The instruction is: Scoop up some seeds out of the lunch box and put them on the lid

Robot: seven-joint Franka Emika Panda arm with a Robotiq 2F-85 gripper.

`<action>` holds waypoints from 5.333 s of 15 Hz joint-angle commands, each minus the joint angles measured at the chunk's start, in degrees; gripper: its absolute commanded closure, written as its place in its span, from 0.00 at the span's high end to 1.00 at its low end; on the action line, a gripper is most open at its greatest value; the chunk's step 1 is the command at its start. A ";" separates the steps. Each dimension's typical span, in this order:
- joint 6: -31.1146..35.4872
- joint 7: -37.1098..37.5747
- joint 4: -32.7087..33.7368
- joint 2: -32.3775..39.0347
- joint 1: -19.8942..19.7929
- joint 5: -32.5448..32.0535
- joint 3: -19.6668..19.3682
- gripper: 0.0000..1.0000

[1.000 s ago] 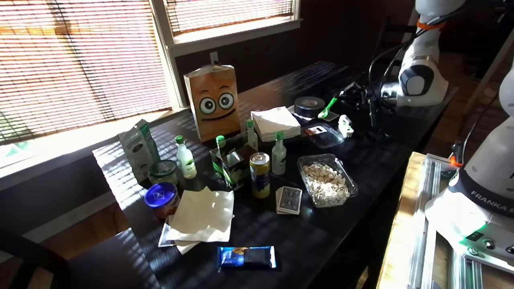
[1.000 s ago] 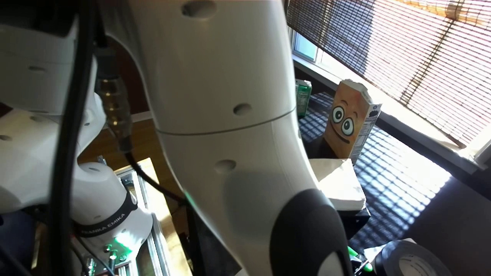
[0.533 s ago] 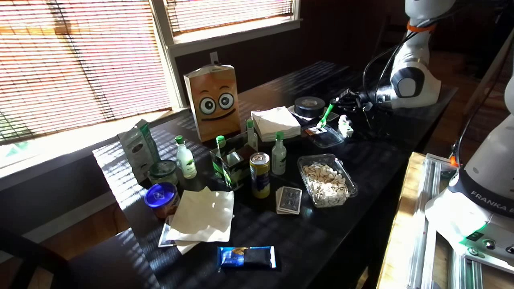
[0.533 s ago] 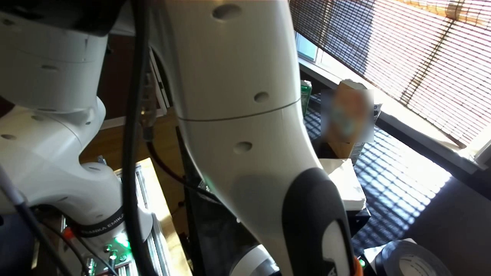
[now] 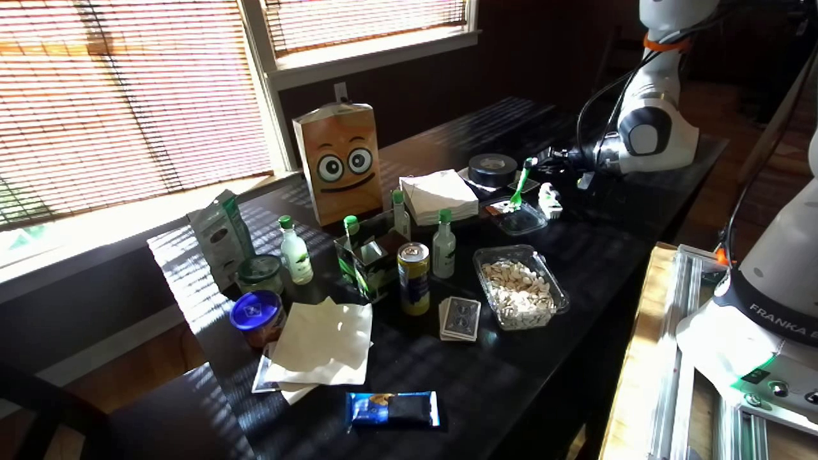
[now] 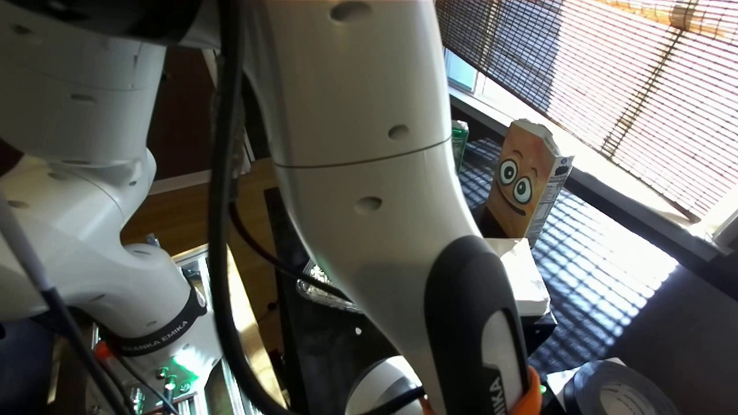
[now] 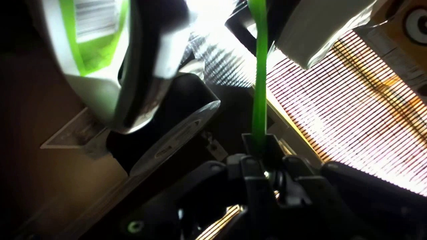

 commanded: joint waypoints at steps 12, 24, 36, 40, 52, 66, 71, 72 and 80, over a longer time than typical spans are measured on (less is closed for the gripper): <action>-10.66 -21.83 -4.46 -3.32 -0.42 1.19 -1.14 0.03; -18.60 2.22 -8.68 -7.03 -0.31 -18.44 -1.68 0.03; -20.49 11.00 -8.07 -6.39 1.83 -34.40 1.34 0.03; -20.46 8.05 -8.08 -6.21 2.75 -39.81 2.27 0.03; -12.20 -7.88 -9.97 -5.91 5.28 -40.01 4.90 0.03; -9.87 -9.21 -12.44 -6.25 5.39 -30.23 6.72 0.03; -9.88 -11.08 -13.04 -6.30 5.71 -26.58 6.33 0.03; -9.79 -11.33 -13.20 -6.33 5.82 -26.23 6.25 0.03; -10.02 -20.31 -13.22 -6.37 5.67 -16.99 5.58 0.03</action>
